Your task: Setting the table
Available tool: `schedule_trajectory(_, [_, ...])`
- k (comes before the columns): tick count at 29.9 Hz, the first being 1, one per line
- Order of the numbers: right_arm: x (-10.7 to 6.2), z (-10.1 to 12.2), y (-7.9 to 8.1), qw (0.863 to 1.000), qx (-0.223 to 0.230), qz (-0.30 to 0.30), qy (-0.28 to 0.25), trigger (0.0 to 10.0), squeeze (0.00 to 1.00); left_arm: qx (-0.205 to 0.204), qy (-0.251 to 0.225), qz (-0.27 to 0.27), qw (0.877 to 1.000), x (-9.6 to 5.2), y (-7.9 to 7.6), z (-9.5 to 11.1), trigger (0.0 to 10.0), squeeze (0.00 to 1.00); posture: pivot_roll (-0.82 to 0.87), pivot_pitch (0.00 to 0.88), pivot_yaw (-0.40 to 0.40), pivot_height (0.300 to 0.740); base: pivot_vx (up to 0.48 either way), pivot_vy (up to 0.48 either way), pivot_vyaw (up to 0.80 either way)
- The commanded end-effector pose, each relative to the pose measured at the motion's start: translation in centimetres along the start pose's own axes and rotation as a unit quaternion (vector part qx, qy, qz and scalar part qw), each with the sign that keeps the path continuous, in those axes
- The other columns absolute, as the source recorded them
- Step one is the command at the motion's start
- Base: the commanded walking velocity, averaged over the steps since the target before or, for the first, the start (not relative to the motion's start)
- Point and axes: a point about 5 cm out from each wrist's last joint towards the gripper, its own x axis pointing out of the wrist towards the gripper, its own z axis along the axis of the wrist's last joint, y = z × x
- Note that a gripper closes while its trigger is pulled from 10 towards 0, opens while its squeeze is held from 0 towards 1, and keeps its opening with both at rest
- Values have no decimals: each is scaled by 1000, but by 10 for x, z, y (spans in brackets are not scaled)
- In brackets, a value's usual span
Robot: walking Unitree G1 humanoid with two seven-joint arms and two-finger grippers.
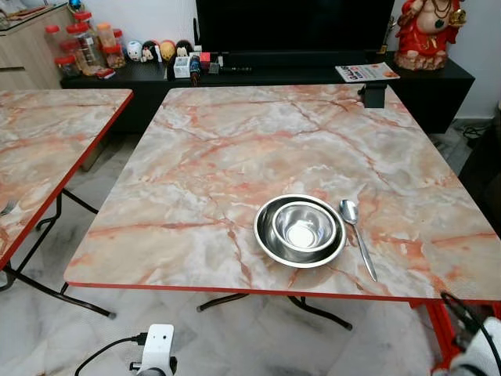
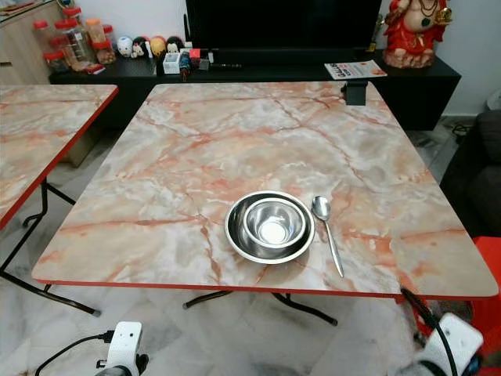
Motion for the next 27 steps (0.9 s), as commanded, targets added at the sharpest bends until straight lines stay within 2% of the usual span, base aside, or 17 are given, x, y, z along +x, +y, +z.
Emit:
schedule_trajectory(1, [3, -10, 2, 999, 4, 13, 37, 10000, 0, 0, 2, -2, 1000, 0, 0, -2, 10000, 0, -128, 0, 18, 740, 0, 0, 0])
schedule_trajectory(2, [5, -19, 7, 997, 15, 27, 73, 10000, 0, -1, 2, -3, 1000, 0, -1, -1, 10000, 0, -128, 0, 17, 740, 0, 0, 0])
schedule_trajectory(4, [6, -21, 12, 996, 10, 43, 80, 10000, 0, -2, 2, -4, 1000, 0, -1, -1, 10000, 0, -129, 0, 18, 740, 0, 0, 0])
schedule_trajectory(6, [4, -25, 31, 986, 10, 123, 111, 10000, 0, -2, 2, -4, 1000, 0, -2, -1, 10000, 0, -133, 0, 17, 740, 0, 0, 0])
schedule_trajectory(8, [4, -25, 42, 980, -1, 162, 113, 10000, 0, -2, 3, -5, 1000, 0, -3, 0, 10000, 0, -129, 0, 13, 740, 0, 0, 0])
schedule_trajectory(11, [-3, -34, 61, 958, -32, 246, 142, 10000, 0, -5, 3, -5, 1000, 0, -4, -1, 10000, 0, -128, 0, 14, 740, 0, 0, 0])
schedule_trajectory(12, [-11, -42, 70, 940, -58, 298, 157, 10000, 0, -3, 7, -5, 1000, 0, -5, -2, 10000, 0, -125, 0, 12, 740, 0, 0, 0])
schedule_trajectory(13, [-14, -44, 73, 932, -67, 318, 161, 10000, 0, -3, 7, -5, 1000, 0, -5, -2, 10000, 0, -125, 0, 12, 740, 0, 0, 0])
schedule_trajectory(14, [-17, -50, 75, 923, -98, 336, 162, 10000, 0, -2, 11, -2, 1000, 0, -5, -3, 10000, 0, -120, 0, 8, 740, 0, 0, 0])
schedule_trajectory(17, [-18, -51, 75, 920, -108, 340, 163, 10000, 0, -1, 13, -1, 1000, 0, -5, -4, 10000, 0, -120, 0, 8, 740, 0, 0, 0])
schedule_trajectory(18, [-20, -62, 69, 912, -146, 340, 174, 10000, 0, -6, 9, 1, 1000, 0, -5, -2, 10000, 0, -116, 0, 3, 740, 0, 0, 0])
schedule_trajectory(19, [-20, -62, 69, 912, -146, 340, 174, 10000, 0, -6, 9, 1, 1000, 0, -5, -2, 10000, 0, -116, 0, 3, 740, 0, 0, 0])
schedule_trajectory(20, [-21, -72, 64, 904, -174, 344, 186, 10000, 0, -8, 7, 2, 1000, 0, -4, -2, 10000, 0, -107, 0, -2, 740, 0, 0, 0])
schedule_trajectory(23, [-23, -80, 60, 894, -200, 351, 193, 10000, 0, -8, 8, 2, 1000, 0, -4, -2, 10000, 0, -105, 0, 0, 740, 0, 0, 0])
schedule_trajectory(24, [-27, -85, 59, 886, -214, 363, 194, 10000, 0, -8, 8, 2, 1000, 0, -4, -2, 10000, 0, -103, 0, 0, 740, 0, 0, 0])
schedule_trajectory(25, [-28, -87, 59, 883, -220, 367, 193, 10000, 0, -8, 9, 3, 1000, 0, -4, -2, 10000, 0, -103, 0, 0, 740, 0, 0, 0])
schedule_trajectory(27, [-34, -90, 63, 877, -216, 384, 192, 10000, 0, -7, 11, 5, 1000, 0, -2, -2, 10000, 0, -102, 0, 6, 740, 0, 0, 0])
